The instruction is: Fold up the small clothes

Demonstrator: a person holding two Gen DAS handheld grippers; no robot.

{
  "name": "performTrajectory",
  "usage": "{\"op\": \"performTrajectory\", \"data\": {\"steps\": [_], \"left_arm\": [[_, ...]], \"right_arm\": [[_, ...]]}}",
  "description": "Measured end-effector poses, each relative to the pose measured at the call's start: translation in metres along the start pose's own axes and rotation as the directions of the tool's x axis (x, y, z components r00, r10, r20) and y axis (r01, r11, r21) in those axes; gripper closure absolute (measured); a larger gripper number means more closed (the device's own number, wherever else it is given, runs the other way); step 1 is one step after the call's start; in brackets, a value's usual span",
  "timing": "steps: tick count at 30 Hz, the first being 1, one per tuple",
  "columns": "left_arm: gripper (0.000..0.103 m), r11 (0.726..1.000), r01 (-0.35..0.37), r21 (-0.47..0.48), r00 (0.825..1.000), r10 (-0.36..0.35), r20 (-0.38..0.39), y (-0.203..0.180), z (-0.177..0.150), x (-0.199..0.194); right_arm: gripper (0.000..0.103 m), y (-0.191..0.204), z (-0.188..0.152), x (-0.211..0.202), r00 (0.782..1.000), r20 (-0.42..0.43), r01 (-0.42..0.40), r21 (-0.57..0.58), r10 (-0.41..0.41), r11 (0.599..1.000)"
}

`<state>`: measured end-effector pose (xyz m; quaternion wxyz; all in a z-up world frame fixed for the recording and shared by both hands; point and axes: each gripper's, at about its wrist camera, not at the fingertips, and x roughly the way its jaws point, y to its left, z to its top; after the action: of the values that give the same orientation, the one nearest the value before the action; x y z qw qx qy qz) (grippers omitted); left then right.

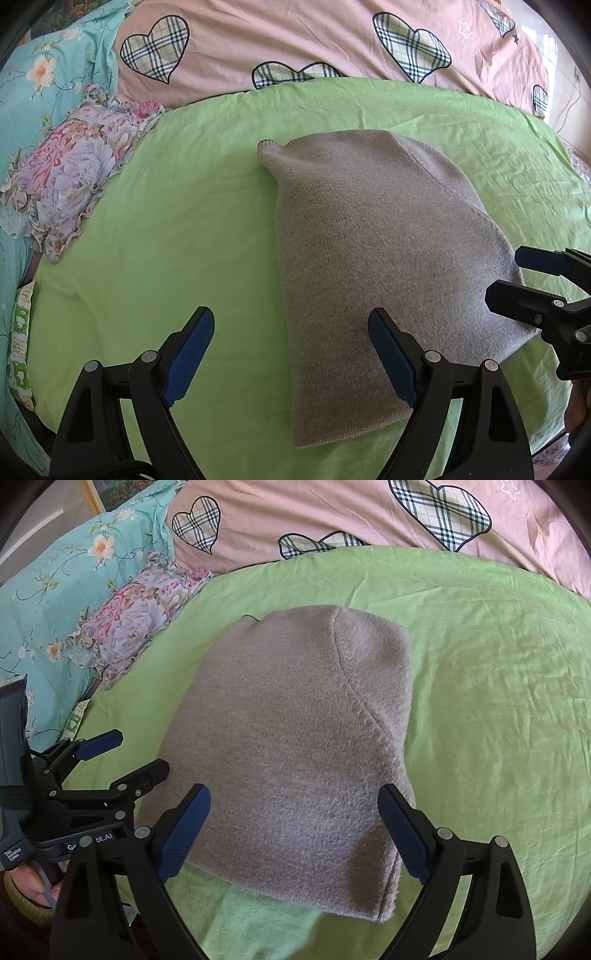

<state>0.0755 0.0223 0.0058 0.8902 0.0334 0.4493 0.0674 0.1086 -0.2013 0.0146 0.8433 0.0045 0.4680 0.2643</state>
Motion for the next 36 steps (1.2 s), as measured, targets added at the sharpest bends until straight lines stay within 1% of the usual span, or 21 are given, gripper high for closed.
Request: {"op": "performTrajectory", "data": {"steps": [36], "left_arm": [[0.017, 1.0, 0.006, -0.009, 1.0, -0.006, 0.006, -0.001, -0.0014, -0.0078]], "right_arm": [[0.011, 0.0059, -0.0021, 0.0, 1.0, 0.007, -0.002, -0.005, 0.002, 1.0]]}}
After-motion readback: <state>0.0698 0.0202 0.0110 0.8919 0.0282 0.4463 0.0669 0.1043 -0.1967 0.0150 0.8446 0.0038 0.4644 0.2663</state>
